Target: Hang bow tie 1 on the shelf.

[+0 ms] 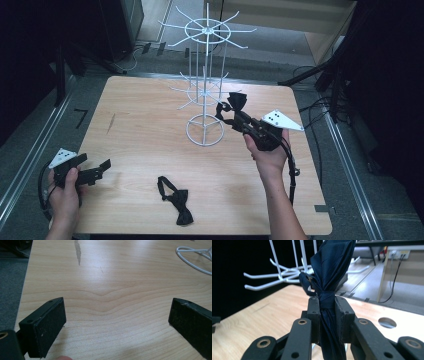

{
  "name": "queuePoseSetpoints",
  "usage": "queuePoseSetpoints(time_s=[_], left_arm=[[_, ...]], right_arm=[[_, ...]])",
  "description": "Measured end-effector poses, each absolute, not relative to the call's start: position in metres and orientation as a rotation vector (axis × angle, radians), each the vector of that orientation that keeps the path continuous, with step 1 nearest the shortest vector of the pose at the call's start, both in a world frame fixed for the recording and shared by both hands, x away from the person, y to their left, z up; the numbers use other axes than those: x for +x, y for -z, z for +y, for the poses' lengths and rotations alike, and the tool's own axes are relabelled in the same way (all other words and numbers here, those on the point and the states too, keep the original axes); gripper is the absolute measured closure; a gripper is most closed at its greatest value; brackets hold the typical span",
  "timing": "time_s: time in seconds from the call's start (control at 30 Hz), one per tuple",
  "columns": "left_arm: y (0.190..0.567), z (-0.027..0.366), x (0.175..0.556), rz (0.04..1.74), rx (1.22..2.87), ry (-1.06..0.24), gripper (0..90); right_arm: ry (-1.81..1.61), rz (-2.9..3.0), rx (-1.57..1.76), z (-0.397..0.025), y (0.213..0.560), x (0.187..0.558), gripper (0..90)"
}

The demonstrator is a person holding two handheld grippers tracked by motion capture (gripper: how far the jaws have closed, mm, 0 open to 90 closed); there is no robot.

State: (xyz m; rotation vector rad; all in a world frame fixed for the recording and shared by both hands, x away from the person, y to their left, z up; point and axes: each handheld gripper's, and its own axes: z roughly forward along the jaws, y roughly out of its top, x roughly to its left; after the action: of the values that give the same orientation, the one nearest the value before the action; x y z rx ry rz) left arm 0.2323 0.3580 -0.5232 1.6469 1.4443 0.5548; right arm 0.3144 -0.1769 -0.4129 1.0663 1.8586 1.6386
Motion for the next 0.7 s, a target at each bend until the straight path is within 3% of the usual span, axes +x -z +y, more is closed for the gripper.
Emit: queuePoseSetpoints(time_s=[0.7], left_arm=[[0.523,0.358,0.232,1.444,1.649,-0.555,1.6]], right_arm=[[-1.69,1.799,1.194,-0.183,0.416,0.331,76.5]])
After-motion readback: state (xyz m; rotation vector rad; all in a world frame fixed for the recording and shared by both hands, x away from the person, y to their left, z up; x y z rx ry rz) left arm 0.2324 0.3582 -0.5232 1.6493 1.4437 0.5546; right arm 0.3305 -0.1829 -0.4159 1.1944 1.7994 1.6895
